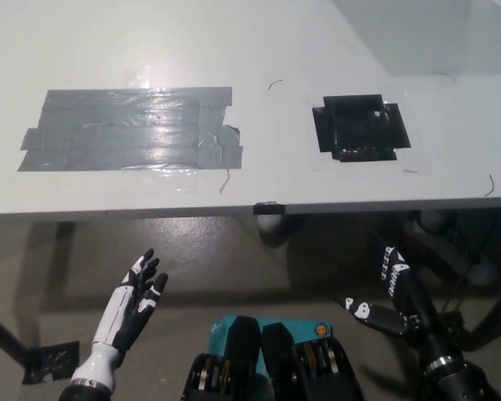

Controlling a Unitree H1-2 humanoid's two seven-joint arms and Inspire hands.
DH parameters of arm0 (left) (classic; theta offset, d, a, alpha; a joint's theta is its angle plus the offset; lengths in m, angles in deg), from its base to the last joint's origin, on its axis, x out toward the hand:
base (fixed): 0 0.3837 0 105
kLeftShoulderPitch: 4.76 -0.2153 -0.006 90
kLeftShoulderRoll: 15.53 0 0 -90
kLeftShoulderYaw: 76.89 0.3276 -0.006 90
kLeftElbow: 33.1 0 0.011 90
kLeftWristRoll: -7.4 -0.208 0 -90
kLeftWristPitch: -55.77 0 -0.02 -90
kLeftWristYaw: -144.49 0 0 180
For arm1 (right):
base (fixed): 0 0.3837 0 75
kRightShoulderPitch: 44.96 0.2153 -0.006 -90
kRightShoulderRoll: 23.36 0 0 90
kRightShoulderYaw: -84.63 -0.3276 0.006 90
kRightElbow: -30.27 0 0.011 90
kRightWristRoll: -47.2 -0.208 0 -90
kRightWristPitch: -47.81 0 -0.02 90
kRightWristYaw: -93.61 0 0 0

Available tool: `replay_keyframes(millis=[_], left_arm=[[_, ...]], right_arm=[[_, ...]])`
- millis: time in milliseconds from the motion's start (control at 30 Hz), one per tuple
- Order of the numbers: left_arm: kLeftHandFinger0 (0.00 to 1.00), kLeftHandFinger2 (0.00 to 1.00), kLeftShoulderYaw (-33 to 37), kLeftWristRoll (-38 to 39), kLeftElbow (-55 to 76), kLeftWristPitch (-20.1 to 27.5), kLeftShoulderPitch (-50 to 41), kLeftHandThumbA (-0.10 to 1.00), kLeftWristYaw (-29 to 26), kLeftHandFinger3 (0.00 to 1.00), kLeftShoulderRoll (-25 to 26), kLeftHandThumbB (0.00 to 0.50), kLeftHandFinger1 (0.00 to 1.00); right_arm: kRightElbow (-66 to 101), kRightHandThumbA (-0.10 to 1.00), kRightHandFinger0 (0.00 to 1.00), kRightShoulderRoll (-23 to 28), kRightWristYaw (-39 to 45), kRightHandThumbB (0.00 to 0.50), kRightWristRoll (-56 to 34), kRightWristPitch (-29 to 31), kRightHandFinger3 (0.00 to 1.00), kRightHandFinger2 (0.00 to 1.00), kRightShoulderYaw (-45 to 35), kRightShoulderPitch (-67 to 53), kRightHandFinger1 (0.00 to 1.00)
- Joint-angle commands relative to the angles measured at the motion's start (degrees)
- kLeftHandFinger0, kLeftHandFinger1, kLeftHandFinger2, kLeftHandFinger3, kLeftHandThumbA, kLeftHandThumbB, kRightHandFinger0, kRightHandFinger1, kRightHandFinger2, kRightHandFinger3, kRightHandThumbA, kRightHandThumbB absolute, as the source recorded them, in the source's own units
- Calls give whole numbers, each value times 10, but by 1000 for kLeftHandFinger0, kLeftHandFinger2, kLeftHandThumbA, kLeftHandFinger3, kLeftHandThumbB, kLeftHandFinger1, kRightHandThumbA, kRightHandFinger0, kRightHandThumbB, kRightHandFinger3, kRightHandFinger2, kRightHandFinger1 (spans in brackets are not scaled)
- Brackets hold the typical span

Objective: A white bottle is kept in the middle of the desk infront of the robot and the robot picks it up with its right hand and passes it to a person

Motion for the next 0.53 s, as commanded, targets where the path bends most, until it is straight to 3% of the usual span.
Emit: replay_keyframes(millis=[0, 400, 500], left_arm=[[1000, 1000, -4, -4, 6, 22, 12, 869, -11, 1000, 5, 100, 1000], [1000, 1000, -2, -21, 18, 15, 9, 882, -15, 1000, 8, 131, 1000], [1000, 1000, -2, -21, 19, 15, 9, 866, -15, 1000, 7, 111, 1000]], right_arm=[[-3, 876, 1000, 3, -6, 225, 16, 53, 1000, 1000, 4, 19, 1000], [-2, 876, 1000, 4, -7, 226, 29, 47, 1000, 1000, 5, 17, 1000], [4, 862, 1000, 3, -6, 224, 27, 41, 1000, 1000, 4, 16, 1000]])
